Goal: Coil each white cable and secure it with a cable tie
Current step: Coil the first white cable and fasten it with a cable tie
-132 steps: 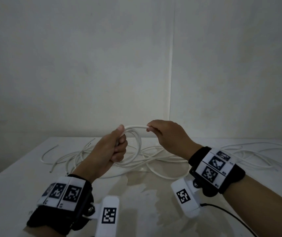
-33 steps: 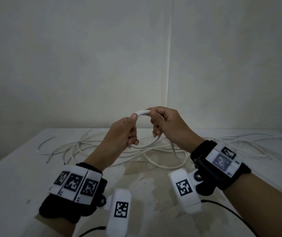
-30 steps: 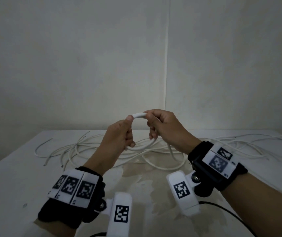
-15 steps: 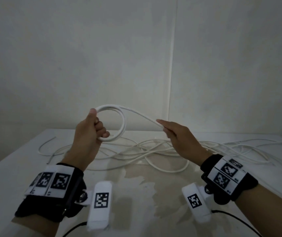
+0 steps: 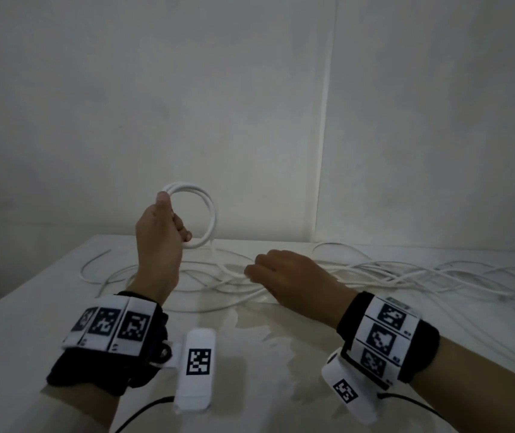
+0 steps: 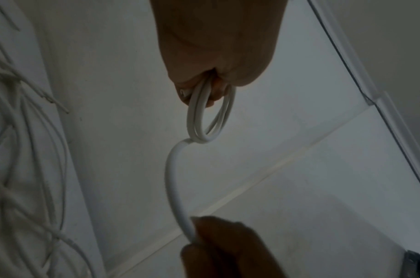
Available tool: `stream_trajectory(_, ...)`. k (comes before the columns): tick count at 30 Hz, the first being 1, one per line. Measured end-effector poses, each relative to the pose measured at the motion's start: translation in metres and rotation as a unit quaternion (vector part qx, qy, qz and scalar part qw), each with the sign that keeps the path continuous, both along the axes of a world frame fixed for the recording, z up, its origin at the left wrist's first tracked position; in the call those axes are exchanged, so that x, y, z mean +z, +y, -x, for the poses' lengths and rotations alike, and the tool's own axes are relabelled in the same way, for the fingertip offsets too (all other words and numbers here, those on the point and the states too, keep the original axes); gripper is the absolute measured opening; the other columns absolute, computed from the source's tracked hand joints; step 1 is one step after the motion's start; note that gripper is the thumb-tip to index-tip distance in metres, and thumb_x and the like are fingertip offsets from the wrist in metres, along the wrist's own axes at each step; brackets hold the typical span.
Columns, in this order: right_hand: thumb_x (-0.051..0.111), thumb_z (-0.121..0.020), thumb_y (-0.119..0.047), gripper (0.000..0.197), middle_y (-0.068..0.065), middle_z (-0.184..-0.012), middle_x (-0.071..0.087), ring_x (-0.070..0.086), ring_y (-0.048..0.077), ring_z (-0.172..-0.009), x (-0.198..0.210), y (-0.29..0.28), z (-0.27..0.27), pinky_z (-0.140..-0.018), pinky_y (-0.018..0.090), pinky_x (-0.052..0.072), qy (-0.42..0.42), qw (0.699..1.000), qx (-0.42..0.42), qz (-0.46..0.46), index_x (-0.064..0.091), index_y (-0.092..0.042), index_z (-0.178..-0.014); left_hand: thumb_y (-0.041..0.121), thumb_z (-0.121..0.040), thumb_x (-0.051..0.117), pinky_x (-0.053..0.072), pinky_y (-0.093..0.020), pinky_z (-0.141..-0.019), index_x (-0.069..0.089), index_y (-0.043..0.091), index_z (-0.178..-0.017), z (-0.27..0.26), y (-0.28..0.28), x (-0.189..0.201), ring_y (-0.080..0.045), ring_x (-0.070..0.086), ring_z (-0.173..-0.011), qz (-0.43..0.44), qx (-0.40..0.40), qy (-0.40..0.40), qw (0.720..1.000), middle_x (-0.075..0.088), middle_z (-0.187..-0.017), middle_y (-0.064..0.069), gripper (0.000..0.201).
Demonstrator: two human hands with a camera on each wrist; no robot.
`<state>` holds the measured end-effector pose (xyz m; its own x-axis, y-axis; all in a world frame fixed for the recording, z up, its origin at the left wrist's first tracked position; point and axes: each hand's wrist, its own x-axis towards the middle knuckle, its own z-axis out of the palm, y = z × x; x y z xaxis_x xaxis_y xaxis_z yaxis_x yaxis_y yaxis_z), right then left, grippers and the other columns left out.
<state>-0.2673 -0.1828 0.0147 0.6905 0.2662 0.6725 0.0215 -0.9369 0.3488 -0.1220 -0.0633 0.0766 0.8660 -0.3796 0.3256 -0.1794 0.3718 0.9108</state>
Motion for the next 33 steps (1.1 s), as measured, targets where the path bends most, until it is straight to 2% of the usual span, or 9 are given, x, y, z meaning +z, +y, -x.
stream_trajectory(6,0.062,-0.077,0.000,0.014,0.003,-0.068,0.055,0.046,0.020,-0.055,0.013,0.019,-0.003,-0.049,0.027,0.033,-0.013,0.999,0.028,-0.008,0.057,-0.011,-0.085,0.035,-0.100,0.028,0.034,-0.026,-0.053,0.034,0.017,-0.063,0.016,-0.002,-0.015,-0.006,0.035,-0.045,-0.083,0.013,-0.116,0.990,0.036,-0.056,0.001,0.042)
stream_trajectory(10,0.055,-0.082,-0.005,0.009,0.007,-0.066,0.056,0.046,0.020,-0.057,0.028,0.021,-0.007,-0.055,0.027,0.030,-0.018,0.998,0.051,-0.042,0.062,-0.005,-0.078,0.027,-0.101,0.021,0.033,-0.015,-0.045,0.038,0.012,-0.069,0.035,-0.003,-0.020,-0.006,0.034,-0.046,-0.102,-0.105,-0.081,0.986,0.032,-0.059,-0.005,0.039)
stream_trajectory(13,0.053,-0.083,-0.005,0.006,0.011,-0.070,0.058,0.041,0.017,-0.063,0.034,0.021,-0.010,-0.056,0.027,0.035,-0.014,0.991,0.097,-0.093,0.058,-0.003,-0.083,0.026,-0.101,0.018,0.038,-0.014,-0.049,0.052,0.001,-0.074,0.047,-0.002,-0.026,-0.012,0.046,-0.056,-0.127,-0.168,-0.120,0.970,0.045,-0.065,-0.016,0.050)
stream_trajectory(16,0.053,-0.082,-0.012,0.007,0.012,-0.080,0.051,0.046,0.018,-0.059,0.041,0.022,-0.011,-0.049,0.031,0.044,0.001,0.981,0.088,-0.174,0.049,-0.006,-0.083,0.034,-0.100,0.016,0.039,-0.019,-0.047,0.051,0.006,-0.064,0.056,-0.003,-0.029,-0.007,0.046,-0.045,-0.170,-0.194,-0.126,0.958,0.050,-0.050,-0.002,0.058)
stream_trajectory(20,0.052,-0.081,-0.034,0.034,0.002,-0.084,0.042,0.041,0.012,-0.064,0.058,0.007,-0.003,-0.059,0.024,0.041,-0.042,0.944,0.068,-0.321,0.056,-0.001,-0.077,0.043,-0.097,0.024,0.026,-0.019,-0.041,0.040,0.013,-0.063,0.057,-0.001,-0.026,-0.006,0.027,-0.040,-0.181,-0.225,-0.085,0.954,0.033,-0.042,0.011,0.049)
stream_trajectory(25,0.049,-0.092,-0.021,0.028,0.006,-0.080,0.054,0.050,0.014,-0.072,0.058,-0.011,0.006,-0.068,0.015,0.037,0.032,0.910,0.004,-0.414,0.065,0.001,-0.087,0.035,-0.097,0.036,0.022,-0.017,-0.037,0.039,0.014,-0.060,0.056,-0.004,-0.018,-0.007,0.023,-0.035,-0.151,-0.237,-0.017,0.959,0.029,-0.041,0.008,0.043)
stream_trajectory(27,0.040,-0.099,-0.021,0.036,0.003,-0.070,0.060,0.051,0.006,-0.065,0.056,-0.008,0.011,-0.064,0.017,0.038,0.083,0.868,-0.010,-0.489,0.064,0.002,-0.084,0.034,-0.097,0.036,0.020,-0.016,-0.037,0.038,0.014,-0.059,0.055,-0.007,-0.016,-0.006,0.021,-0.034,-0.120,-0.232,0.013,0.965,0.028,-0.042,0.008,0.043)
stream_trajectory(30,0.030,-0.101,-0.028,0.044,-0.007,-0.066,0.062,0.046,-0.003,-0.047,0.055,0.000,0.017,-0.051,0.007,0.034,0.093,0.790,0.031,-0.605,0.065,-0.005,-0.087,0.034,-0.097,0.037,0.020,-0.018,-0.036,0.038,0.015,-0.059,0.052,-0.011,-0.016,-0.006,0.021,-0.035,-0.093,-0.218,0.025,0.971,0.029,-0.043,0.008,0.043)
stream_trajectory(33,0.040,-0.097,-0.031,0.029,0.002,-0.076,0.066,0.047,-0.003,-0.049,0.057,0.004,0.017,-0.051,0.007,0.035,0.090,0.778,0.061,-0.619,0.062,-0.013,-0.093,0.033,-0.097,0.037,0.019,-0.018,-0.036,0.038,0.015,-0.059,0.053,-0.013,-0.013,-0.005,0.021,-0.033,-0.074,-0.200,0.036,0.976,0.029,-0.041,0.009,0.043)
